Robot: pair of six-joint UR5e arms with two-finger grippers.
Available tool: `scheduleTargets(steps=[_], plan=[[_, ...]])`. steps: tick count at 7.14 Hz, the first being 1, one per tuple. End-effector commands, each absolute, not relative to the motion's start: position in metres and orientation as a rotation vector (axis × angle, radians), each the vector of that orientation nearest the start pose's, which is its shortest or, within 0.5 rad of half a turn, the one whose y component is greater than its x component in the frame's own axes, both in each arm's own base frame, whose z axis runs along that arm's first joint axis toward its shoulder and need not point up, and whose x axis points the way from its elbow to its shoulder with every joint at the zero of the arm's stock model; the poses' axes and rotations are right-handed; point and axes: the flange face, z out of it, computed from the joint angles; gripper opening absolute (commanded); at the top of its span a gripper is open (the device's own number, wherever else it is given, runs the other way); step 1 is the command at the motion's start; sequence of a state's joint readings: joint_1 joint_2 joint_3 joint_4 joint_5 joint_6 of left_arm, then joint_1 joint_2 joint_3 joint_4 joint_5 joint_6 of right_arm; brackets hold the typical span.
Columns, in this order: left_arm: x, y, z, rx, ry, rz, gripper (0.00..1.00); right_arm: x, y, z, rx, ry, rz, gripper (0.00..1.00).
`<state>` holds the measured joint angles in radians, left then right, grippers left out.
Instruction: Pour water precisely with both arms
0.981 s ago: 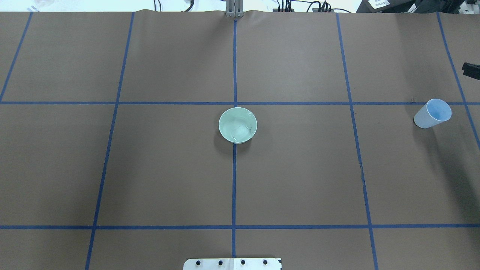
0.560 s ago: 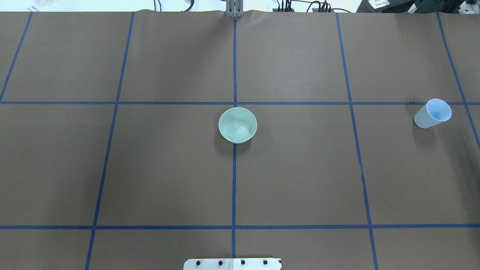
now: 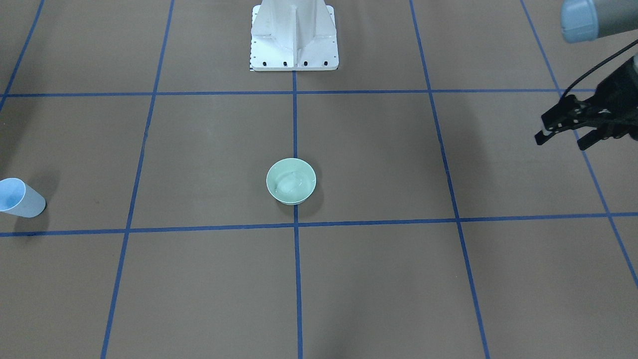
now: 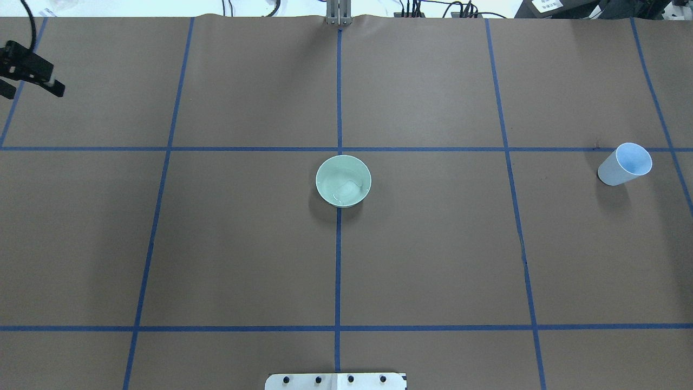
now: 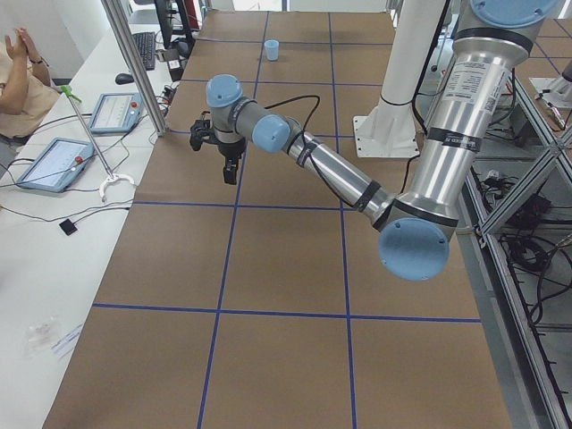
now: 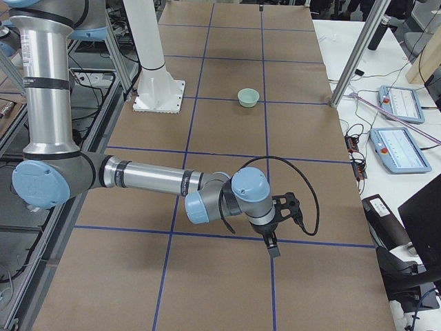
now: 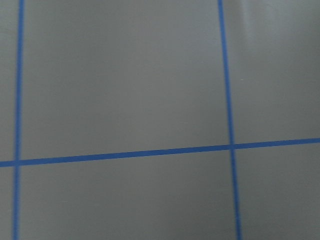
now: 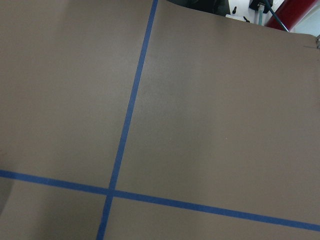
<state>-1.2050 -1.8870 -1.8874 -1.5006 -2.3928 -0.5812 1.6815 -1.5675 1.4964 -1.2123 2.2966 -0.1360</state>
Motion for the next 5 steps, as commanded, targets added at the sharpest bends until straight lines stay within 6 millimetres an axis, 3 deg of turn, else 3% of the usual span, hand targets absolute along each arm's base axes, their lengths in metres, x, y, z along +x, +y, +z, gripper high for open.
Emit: scheduleTargets(steps=[1, 2, 3, 4, 5], plan=[[0.239, -0.574, 0.289, 0.092, 0.957, 0.123, 1.0, 0.133, -0.483, 0.671, 0.331, -0.732, -0.155, 1.0], [0.275, -0.569, 0.277, 0.058, 0.95, 0.097, 1.0, 0.136, -0.48, 0.674, 0.329, -0.732, -0.147, 1.0], [0.319, -0.559, 0.248, 0.076, 0.918, -0.008, 1.0, 0.136, -0.48, 0.674, 0.33, -0.732, -0.148, 1.0], [0.373, -0.535, 0.218, 0.119, 0.902, -0.047, 1.0, 0.136, -0.479, 0.675, 0.329, -0.732, -0.147, 1.0], [0.423, -0.507, 0.208, 0.243, 0.868, -0.008, 1.0, 0.135, -0.477, 0.676, 0.327, -0.733, -0.146, 1.0]])
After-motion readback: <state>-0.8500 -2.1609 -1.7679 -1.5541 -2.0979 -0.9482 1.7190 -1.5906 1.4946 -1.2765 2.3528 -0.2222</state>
